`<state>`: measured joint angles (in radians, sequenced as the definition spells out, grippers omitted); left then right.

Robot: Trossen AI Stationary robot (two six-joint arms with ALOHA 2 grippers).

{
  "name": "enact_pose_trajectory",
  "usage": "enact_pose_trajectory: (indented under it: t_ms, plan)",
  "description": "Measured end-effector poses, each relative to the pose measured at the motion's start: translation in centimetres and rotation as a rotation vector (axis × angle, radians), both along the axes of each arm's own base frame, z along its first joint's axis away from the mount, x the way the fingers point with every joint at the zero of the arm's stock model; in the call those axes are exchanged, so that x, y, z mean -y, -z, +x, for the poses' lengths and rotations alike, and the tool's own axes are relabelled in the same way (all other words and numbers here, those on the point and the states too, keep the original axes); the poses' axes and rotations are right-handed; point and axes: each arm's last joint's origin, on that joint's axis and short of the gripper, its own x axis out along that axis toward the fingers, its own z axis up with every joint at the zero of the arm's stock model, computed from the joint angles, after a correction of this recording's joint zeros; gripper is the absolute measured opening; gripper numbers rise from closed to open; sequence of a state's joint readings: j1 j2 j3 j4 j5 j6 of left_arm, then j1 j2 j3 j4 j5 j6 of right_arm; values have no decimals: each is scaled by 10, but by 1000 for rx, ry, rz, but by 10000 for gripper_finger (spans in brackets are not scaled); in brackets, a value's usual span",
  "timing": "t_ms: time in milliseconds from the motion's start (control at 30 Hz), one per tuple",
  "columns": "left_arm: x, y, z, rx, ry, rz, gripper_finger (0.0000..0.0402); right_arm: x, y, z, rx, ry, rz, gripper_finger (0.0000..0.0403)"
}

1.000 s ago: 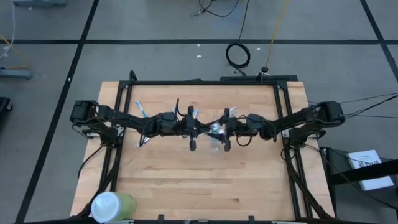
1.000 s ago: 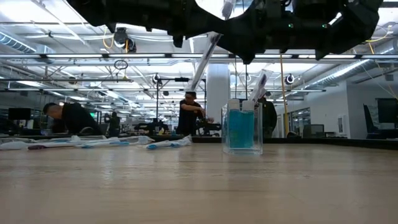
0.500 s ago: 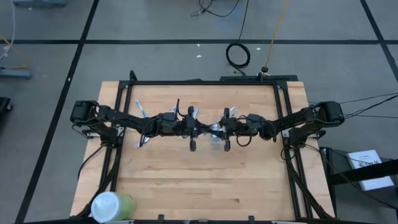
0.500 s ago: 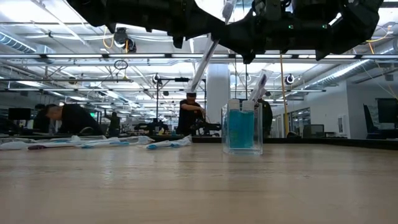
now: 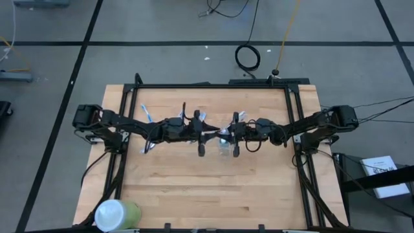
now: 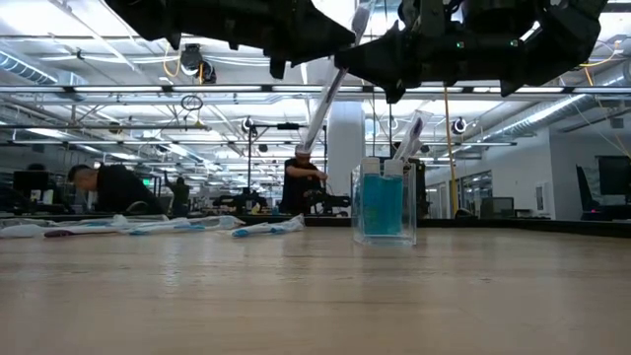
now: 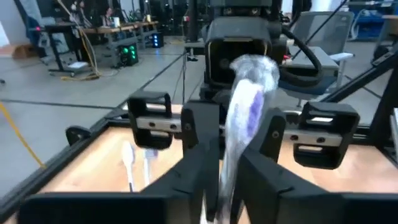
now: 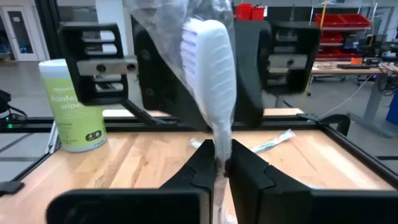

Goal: Pick & Place toothbrushing station
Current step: Put the violet toothbrush into the transparent organizer

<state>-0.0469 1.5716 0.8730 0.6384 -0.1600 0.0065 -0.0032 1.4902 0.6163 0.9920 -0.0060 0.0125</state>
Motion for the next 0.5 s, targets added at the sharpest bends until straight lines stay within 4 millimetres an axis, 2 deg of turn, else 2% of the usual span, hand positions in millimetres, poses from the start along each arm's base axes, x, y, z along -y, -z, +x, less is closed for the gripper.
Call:
enact_pose_trajectory:
  t_ms: [167, 267, 400, 500]
  plan:
    - [5, -18, -8, 48, 17, 16, 159, 6, 1, -3, -53, 17, 10, 16]
    - [7, -27, -18, 14, 25, 20, 187, 11, -9, -11, -72, 43, 7, 17]
    - [5, -35, -31, -33, -7, -3, 207, 17, -28, -28, -75, 72, 3, 17]
    - [3, -35, -35, -63, -78, -5, 207, 20, -29, -42, -77, 151, -4, 17]
